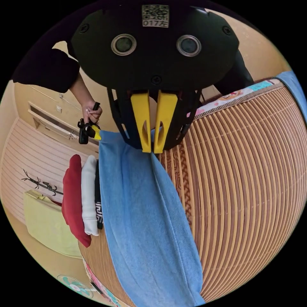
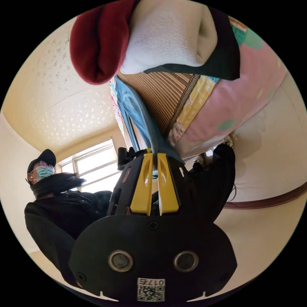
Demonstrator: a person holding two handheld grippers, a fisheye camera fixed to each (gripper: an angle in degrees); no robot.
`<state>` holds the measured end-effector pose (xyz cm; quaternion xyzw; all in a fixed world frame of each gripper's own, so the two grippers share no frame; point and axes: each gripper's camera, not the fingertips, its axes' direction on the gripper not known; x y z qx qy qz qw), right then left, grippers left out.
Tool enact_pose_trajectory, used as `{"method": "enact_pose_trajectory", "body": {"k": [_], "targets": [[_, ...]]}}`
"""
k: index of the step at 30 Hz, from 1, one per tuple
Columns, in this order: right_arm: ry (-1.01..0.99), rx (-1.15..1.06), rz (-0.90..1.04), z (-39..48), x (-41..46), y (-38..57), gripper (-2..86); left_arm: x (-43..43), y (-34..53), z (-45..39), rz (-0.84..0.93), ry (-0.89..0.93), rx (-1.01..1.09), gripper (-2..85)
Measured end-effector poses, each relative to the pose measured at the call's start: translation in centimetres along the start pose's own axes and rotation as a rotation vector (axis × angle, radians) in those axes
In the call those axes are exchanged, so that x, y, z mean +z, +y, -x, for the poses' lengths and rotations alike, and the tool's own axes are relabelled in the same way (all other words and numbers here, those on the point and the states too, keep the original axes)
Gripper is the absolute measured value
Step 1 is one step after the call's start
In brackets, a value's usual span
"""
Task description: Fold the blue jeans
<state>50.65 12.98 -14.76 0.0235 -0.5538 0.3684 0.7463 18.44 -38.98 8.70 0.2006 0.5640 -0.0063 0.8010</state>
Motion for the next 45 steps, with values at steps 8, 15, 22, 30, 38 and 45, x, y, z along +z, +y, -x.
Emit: {"method": "enact_pose_trajectory", "body": {"k": [8,15,22,30,38,45], "targets": [[0.28,-0.038,0.101,3.4,3.2,4.6,2.8,-6.8,8.0,4.1,-0.088,0.01,-0.135,7.8],[0.312,-0.296,0.326,12.2,10.2,8.4,3.0,-11.0,4.4,-7.8,-0.068,0.099,0.165,16.0],[0.227,-0.255,0.473,11.9,13.6,9.3,3.5,-7.0,5.4,-13.8,0.039,0.12,0.222,0.8],[0.336,-0.498,0.269,20.8,14.9,-10.6,8.7,-13.3,9.9,-12.9,-0.107,0.215,0.182,-0.9],[0.743,-0.436,-0.071,25.5,31.8,-37.4,13.2,-19.5,13.9,-15.3,-0.234,0.285,0.18,-0.9],[0.636,-0.648,-0.271,34.5,38.3,-33.7,1.7,-28.6,20.0,-10.0,-0.33,0.464,0.033,-0.9]]}}
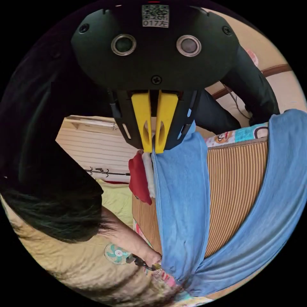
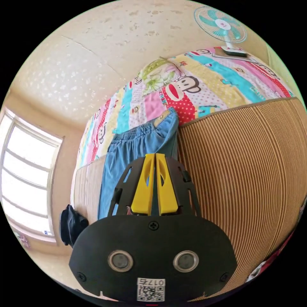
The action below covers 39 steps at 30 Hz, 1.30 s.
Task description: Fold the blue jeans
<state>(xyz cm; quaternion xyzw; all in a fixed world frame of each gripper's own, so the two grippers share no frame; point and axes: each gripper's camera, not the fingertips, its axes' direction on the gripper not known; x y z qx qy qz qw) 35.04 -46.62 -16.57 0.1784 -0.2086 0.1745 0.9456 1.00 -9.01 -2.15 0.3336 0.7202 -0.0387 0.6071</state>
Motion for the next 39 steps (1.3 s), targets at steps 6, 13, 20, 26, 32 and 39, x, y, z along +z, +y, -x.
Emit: {"method": "enact_pose_trajectory", "body": {"k": [6,13,20,26,32,39], "targets": [[-0.061,-0.158,0.066,17.2,7.4,0.2,1.3,-14.9,2.7,3.5,-0.136,0.087,-0.149,-0.8],[-0.134,-0.13,0.236,22.4,16.3,5.3,6.1,-26.9,0.0,10.9,-0.07,-0.184,-0.252,-0.7],[-0.235,-0.214,0.541,16.2,5.0,25.9,7.6,-28.4,-3.4,13.3,0.066,-0.1,-0.242,-0.7],[-0.139,0.044,0.748,10.8,-1.5,42.8,8.9,-28.8,-4.7,10.4,0.142,-0.119,-0.197,-0.7],[-0.188,0.116,0.729,12.4,-2.1,46.3,8.1,-28.6,-5.9,7.9,0.191,-0.174,-0.123,-0.6],[-0.176,0.166,0.754,13.6,0.2,47.2,8.0,-27.2,-7.3,6.0,0.256,-0.236,-0.122,-0.4]]}}
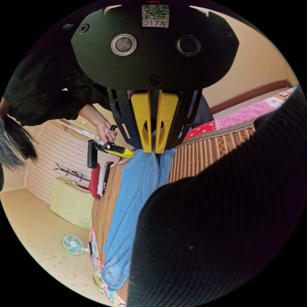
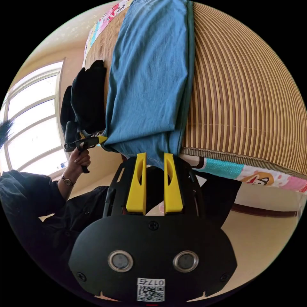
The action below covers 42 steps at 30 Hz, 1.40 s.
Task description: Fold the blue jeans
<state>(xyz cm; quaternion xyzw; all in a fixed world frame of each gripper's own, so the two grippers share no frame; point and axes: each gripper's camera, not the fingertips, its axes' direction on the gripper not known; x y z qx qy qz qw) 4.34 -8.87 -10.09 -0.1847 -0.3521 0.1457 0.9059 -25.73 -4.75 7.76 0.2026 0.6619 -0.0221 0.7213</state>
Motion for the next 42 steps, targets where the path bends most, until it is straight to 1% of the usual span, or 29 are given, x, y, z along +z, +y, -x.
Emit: {"method": "enact_pose_trajectory", "body": {"k": [1,3,5,7,10,13,15,18,22,25,27,29,32,37,39,40,42], "targets": [[-0.026,0.027,-0.027,-0.3,-0.5,0.0,7.8,0.1,-0.1,-0.3,0.005,-0.005,0.001,-0.4],[-0.016,0.014,-0.088,0.2,-2.0,0.3,8.0,0.2,-0.4,-1.3,0.02,-0.013,0.012,-0.4],[0.075,-0.031,-0.14,1.5,-3.4,0.7,8.7,0.4,-0.6,-1.9,0.026,-0.021,0.016,-0.5],[0.117,-0.043,-0.114,1.6,-3.0,0.0,9.4,0.5,-0.7,-2.4,0.029,-0.022,0.013,-0.5],[0.065,-0.037,-0.108,1.4,-2.6,-1.0,9.2,0.7,-0.9,-3.2,0.03,-0.027,0.0,-0.5],[0.11,-0.094,-0.058,2.1,-2.1,-1.2,8.6,0.8,-0.9,-4.3,0.029,-0.027,0.003,-0.6],[0.113,-0.091,-0.065,2.1,-2.0,-1.2,8.3,1.2,-1.0,-4.9,0.035,-0.031,0.011,-0.6],[0.069,-0.06,-0.118,2.2,-2.8,-1.9,7.1,1.7,-1.3,-5.3,0.039,-0.028,-0.003,-0.6],[0.102,-0.035,-0.051,2.3,-2.2,-3.3,2.6,2.5,-1.7,-6.0,0.049,-0.039,-0.001,-0.6],[0.141,-0.056,-0.031,2.6,-2.7,-1.6,1.4,3.0,-1.3,-7.0,0.061,-0.017,0.062,-0.7],[0.165,-0.053,0.011,2.2,-2.2,-0.1,1.1,3.5,-0.8,-7.7,0.061,-0.051,0.109,-0.7],[0.123,-0.021,0.058,1.1,-1.1,1.3,0.9,4.4,-0.6,-7.6,0.066,-0.083,0.102,-0.7],[0.069,0.048,0.067,0.2,-1.0,1.5,1.0,6.4,-0.8,-7.1,0.075,-0.107,0.068,-0.5],[0.1,0.031,0.102,-0.2,-0.9,0.6,2.6,7.8,-1.0,-7.3,0.044,-0.158,0.03,1.0],[0.099,0.037,0.043,-0.7,-2.5,0.3,4.5,7.7,-1.2,-7.6,0.035,-0.178,-0.009,3.2],[0.06,0.048,-0.018,-1.1,-4.1,-0.1,6.5,7.5,-1.3,-7.9,0.032,-0.187,-0.02,4.2],[-0.006,0.067,-0.105,-1.9,-6.5,-0.9,8.0,6.1,-1.7,-9.9,0.011,-0.274,-0.044,10.1]]}}
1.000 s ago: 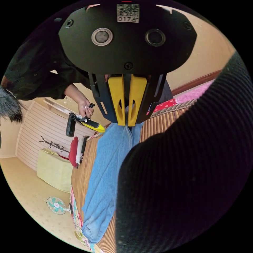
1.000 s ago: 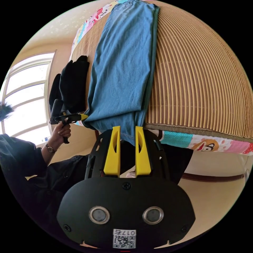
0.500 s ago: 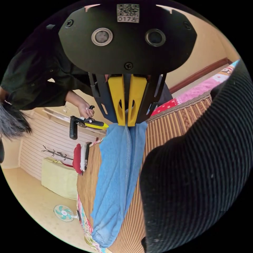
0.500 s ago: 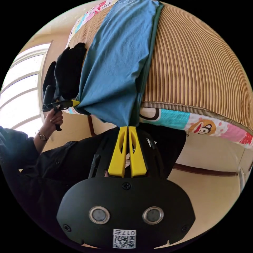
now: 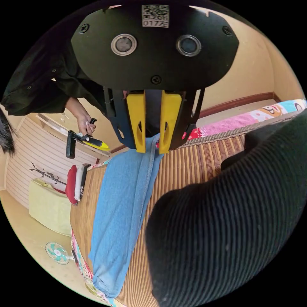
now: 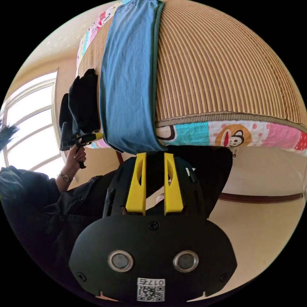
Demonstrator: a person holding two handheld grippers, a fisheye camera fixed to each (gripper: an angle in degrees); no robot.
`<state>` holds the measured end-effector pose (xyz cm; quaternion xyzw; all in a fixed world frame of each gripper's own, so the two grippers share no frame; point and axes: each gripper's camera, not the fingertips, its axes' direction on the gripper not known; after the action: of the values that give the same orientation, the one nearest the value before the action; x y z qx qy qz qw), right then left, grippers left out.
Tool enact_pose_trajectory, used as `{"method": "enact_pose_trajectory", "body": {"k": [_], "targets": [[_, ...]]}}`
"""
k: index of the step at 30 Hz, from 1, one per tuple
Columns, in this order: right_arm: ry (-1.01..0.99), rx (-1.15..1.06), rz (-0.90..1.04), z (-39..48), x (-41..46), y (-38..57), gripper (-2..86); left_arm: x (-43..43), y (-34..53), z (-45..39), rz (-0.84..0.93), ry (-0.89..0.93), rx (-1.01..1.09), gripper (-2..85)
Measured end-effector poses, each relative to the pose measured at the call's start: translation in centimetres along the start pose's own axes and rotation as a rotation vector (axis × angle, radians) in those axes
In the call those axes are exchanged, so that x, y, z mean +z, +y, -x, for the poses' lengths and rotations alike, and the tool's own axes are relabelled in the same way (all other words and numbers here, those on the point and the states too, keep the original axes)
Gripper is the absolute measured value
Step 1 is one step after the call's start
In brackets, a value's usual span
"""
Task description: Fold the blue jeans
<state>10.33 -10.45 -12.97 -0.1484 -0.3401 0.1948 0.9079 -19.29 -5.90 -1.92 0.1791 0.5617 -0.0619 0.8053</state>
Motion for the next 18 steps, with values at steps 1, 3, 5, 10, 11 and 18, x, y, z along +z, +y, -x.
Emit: {"method": "enact_pose_trajectory", "body": {"k": [1,3,5,10,11,18], "targets": [[-0.02,0.001,-0.048,-0.3,-1.2,-1.0,8.3,-0.4,-0.1,-0.4,0.006,-0.015,-0.001,10.3],[-0.011,-0.015,-0.117,-0.5,-2.5,-2.7,8.8,-2.3,-0.6,-2.9,-0.016,-0.012,0.05,10.9],[-0.037,-0.045,-0.18,-0.4,-3.0,-5.4,9.6,-3.3,-1.3,-5.5,-0.079,-0.023,0.143,10.3],[-0.105,-0.061,-0.118,-0.3,1.0,-8.8,6.8,1.1,-5.9,-8.1,-0.104,-0.256,0.223,10.2],[-0.105,-0.047,-0.101,-0.6,1.5,-8.6,5.3,3.6,-6.8,-7.2,-0.015,-0.265,0.187,9.7],[-0.041,-0.056,0.016,-5.9,-1.8,-3.7,3.2,10.7,-1.5,-4.8,0.166,0.038,0.195,0.7]]}}
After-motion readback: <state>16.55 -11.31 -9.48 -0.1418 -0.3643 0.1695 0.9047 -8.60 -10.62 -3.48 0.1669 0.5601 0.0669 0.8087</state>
